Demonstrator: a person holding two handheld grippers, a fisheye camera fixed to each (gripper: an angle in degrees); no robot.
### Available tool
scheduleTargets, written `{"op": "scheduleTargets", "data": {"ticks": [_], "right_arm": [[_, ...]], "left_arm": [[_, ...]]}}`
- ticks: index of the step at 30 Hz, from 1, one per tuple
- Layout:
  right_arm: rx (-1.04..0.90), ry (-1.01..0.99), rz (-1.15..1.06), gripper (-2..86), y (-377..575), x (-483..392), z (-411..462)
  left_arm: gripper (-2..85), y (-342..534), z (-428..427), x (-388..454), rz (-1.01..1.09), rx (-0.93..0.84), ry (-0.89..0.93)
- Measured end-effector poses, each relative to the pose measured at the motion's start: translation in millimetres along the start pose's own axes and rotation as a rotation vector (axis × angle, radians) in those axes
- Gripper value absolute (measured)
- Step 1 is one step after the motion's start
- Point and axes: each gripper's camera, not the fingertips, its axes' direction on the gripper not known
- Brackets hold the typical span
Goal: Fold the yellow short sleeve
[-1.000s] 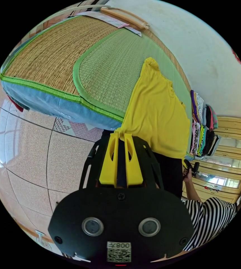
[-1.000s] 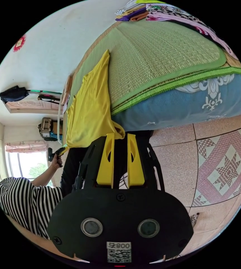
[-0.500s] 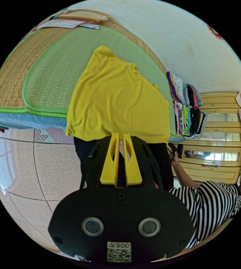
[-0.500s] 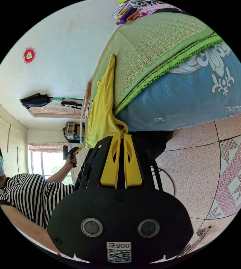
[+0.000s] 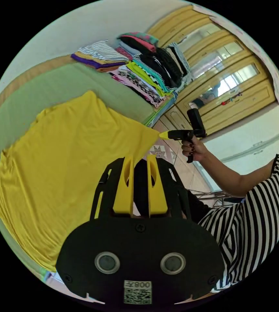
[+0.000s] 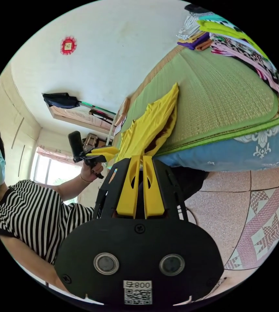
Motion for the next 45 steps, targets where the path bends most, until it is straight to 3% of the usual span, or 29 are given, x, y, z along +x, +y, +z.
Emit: {"op": "scheduleTargets", "data": {"ticks": [5,12,26,45], "right_arm": [[-0.001,0.0,-0.034,1.0,-11,-10,-1],[-0.023,0.007,-0.039,0.8,-25,-10,4],[0.076,-0.04,0.149,3.0,-92,54,4],[-0.049,0.094,0.231,9.6,-254,70,96]], "left_arm": [[8.0,-80,24,86,0.213,-0.087,-0.128],[3.9,-134,48,149,0.256,-0.19,-0.295],[1.2,-194,-10,172,-0.063,-0.019,-0.099],[1.1,-260,-10,210,-0.047,-0.057,-0.034]]}}
